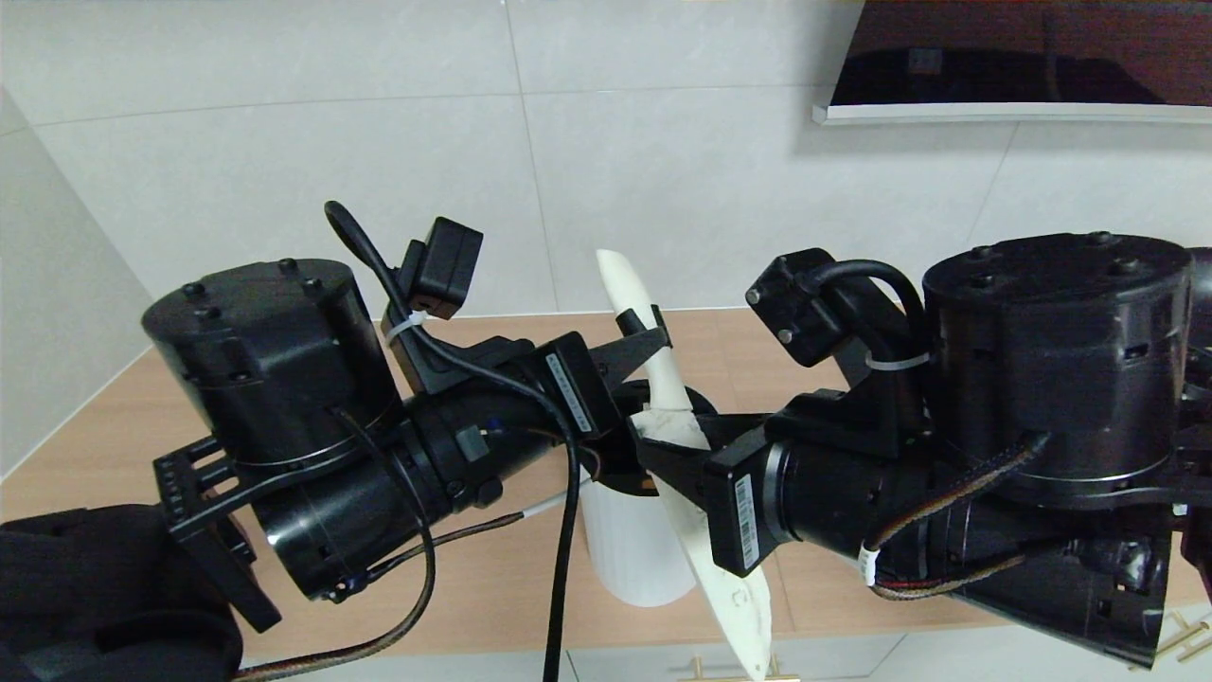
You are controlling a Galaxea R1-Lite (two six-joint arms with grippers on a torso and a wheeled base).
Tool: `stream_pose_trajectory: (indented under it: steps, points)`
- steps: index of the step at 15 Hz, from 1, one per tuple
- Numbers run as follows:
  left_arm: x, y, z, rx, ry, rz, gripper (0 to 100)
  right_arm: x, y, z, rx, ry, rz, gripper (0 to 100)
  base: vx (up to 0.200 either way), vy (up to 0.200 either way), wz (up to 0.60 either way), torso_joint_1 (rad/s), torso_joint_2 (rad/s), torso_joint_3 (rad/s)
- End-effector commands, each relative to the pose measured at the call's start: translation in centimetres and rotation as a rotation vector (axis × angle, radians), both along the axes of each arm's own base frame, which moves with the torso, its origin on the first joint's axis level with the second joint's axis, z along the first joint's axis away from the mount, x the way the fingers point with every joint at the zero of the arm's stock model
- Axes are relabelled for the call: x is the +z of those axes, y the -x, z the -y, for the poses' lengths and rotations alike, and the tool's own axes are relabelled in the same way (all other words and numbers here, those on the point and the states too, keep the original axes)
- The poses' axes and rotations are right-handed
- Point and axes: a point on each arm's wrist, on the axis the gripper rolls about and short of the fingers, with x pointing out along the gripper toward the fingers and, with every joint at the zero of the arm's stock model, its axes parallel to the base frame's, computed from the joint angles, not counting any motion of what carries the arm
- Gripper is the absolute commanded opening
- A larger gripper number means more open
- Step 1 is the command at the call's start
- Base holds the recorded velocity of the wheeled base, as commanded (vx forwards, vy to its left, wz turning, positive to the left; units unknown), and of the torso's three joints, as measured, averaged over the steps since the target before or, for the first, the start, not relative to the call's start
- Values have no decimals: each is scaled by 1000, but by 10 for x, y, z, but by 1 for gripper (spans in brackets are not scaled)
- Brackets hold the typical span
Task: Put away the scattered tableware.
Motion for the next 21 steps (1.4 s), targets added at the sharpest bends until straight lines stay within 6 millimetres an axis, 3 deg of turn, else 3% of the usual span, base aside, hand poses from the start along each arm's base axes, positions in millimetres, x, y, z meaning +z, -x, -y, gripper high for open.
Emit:
stream_pose_trajectory:
  steps: [1, 4, 5, 8, 11, 13, 18, 21]
  points:
    - [2, 1, -1, 0, 4, 4, 0, 2, 2, 1, 3, -6, 4, 0, 0, 0, 0, 0, 0, 0]
    - [3, 1, -1, 0, 9, 9, 0, 2, 3, 1, 5, -4, 4, 0, 0, 0, 0, 0, 0, 0]
    - [3, 1, -1, 0, 10, 11, 0, 2, 3, 1, 3, -4, 4, 100, 0, 0, 0, 0, 0, 0]
    - [17, 9, -8, 2, 28, 62, 0, 1, 5, 3, 7, 0, 5, 100, 0, 0, 0, 0, 0, 0]
    - [43, 28, -26, 10, 50, 178, 0, 16, 18, 18, 9, -45, 38, 100, 0, 0, 0, 0, 0, 0]
    - [49, 34, -31, 19, 27, 234, 0, 28, 21, 31, -6, -81, 62, 100, 0, 0, 0, 0, 0, 0]
    - [50, 37, -39, 218, -165, 370, 0, 37, 1, 57, -122, -85, 106, 100, 0, 0, 0, 0, 0, 0]
    - [59, 34, -39, 317, -293, 434, 0, 38, -4, 61, -148, -87, 109, 100, 0, 0, 0, 0, 0, 0]
